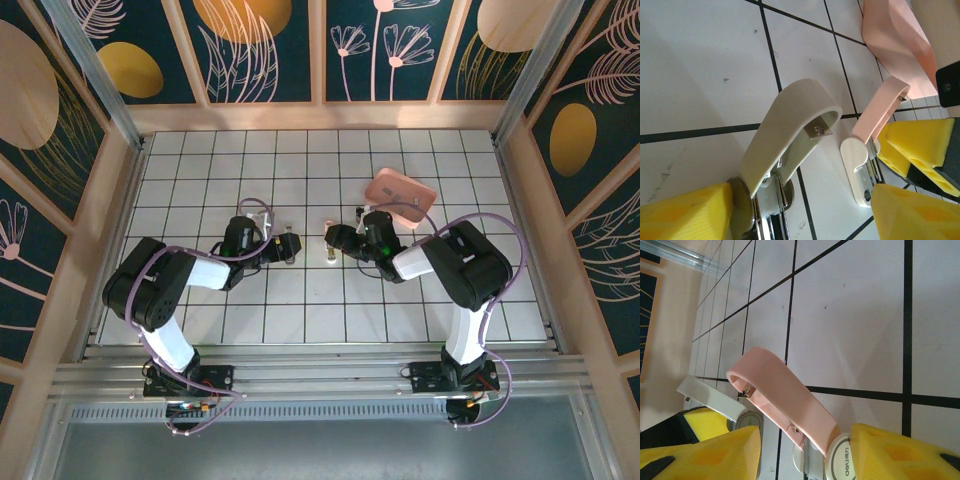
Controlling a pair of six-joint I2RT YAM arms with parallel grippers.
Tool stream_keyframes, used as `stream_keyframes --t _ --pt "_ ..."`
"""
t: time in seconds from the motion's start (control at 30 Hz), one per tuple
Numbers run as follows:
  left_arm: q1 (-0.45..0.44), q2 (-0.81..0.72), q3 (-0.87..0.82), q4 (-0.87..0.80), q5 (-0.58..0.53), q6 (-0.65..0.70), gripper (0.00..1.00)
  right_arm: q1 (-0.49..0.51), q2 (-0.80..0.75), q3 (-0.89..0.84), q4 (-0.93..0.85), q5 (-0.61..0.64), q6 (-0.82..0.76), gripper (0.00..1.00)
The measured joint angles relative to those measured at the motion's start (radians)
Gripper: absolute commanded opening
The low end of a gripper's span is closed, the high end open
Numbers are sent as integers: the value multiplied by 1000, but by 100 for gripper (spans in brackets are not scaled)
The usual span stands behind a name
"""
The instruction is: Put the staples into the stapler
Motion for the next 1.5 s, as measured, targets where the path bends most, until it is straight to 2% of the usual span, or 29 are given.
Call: stream_keyframes --t 0.2,0.37,0.53,0.7,0.9,1.03,1.3,1.5 --pt "-3 -7 13 -23 -13 4 76 -1 -8 0 -11 3 -11 53" --pt "-3 -120 14 -119 -100 24 79 -2 -116 0 -137 32 -75 54" --pt "-3 -314 0 -198 -221 50 79 -42 -249 101 -431 89 -233 56" --pt "-3 -478 -27 -266 -332 119 81 -148 -264 322 -763 180 -428 56" --pt "-3 -516 -31 -333 -396 193 81 -348 -171 557 -1030 253 -562 54" --pt "-3 -516 -44 -342 -397 204 81 -425 -66 664 -1127 273 -604 52" --pt "-3 -500 -59 -343 -397 208 81 -433 135 825 -1264 252 -656 45" --pt "-3 -499 -59 -351 -396 211 81 -431 166 841 -1334 249 -665 44"
